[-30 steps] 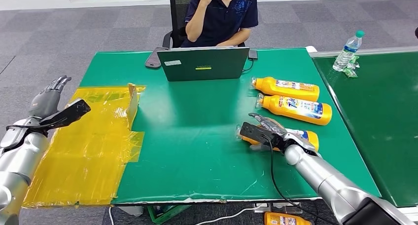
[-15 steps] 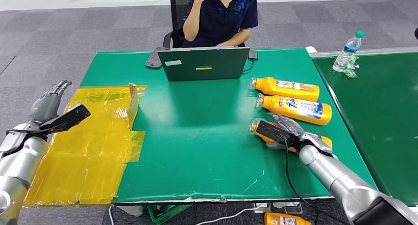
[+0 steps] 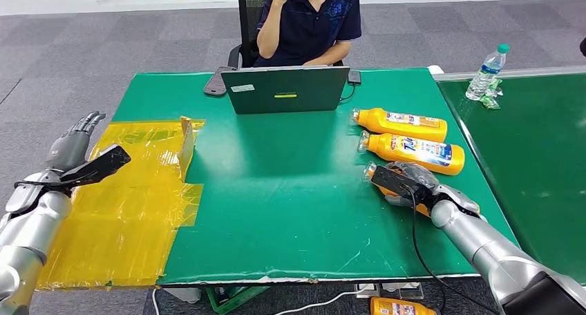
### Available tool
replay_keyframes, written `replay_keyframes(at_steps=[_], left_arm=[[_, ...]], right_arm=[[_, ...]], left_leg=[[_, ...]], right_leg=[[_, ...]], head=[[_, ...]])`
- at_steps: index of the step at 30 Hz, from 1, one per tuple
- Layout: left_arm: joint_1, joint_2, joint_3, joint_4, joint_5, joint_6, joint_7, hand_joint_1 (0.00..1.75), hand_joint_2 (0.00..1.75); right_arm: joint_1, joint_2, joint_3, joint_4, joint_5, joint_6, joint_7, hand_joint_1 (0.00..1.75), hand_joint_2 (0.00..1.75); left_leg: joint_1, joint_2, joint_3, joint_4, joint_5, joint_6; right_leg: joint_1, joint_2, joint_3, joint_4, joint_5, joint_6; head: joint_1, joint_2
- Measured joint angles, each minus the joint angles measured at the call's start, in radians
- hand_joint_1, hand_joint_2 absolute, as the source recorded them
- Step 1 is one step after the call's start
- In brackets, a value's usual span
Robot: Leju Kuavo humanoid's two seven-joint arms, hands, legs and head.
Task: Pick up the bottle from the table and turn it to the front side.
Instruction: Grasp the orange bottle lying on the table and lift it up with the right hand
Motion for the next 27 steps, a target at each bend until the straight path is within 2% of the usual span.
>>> replay_keyframes(at_steps=[13, 17, 20, 27], left_arm=[[0.003, -0.018, 0.0, 0.0, 0.003, 0.0, 0.002, 0.0, 1.75], [0.002, -0.029, -0.004, 0.0, 0.003, 0.0, -0.005, 0.0, 1.75], [0.002, -0.043, -0.007, 0.0, 0.005, 0.002, -0.016, 0.0, 1.75], [0.001, -0.08, -0.016, -0.001, 0.013, 0.0, -0.013, 0.0, 1.75]], right_arm=[[-0.062, 0.002, -0.001, 0.015, 0.025, 0.041, 0.019, 1.75, 1.75], [-0.116, 0.012, -0.001, 0.02, 0.02, 0.044, 0.03, 1.75, 1.75], [-0.176, 0.031, -0.003, 0.023, 0.012, 0.043, 0.038, 1.75, 1.75], [-0.274, 0.118, -0.022, 0.025, -0.002, 0.017, 0.06, 1.75, 1.75]], left_leg=[[-0.001, 0.0, -0.007, 0.0, 0.003, 0.001], [-0.001, 0.001, -0.012, 0.0, 0.004, 0.0], [-0.001, 0.001, -0.013, 0.0, 0.004, 0.0], [0.0, 0.001, -0.014, 0.0, 0.006, -0.001]], right_leg=[[0.0, 0.0, -0.006, 0.001, 0.002, 0.0], [-0.001, 0.0, -0.013, 0.002, 0.004, 0.0], [-0.002, 0.0, -0.015, 0.003, 0.004, 0.0], [-0.001, 0.001, -0.016, 0.004, 0.004, -0.001]], head=[[0.0, 0.0], [0.0, 0.0], [0.0, 0.0], [0.0, 0.0]])
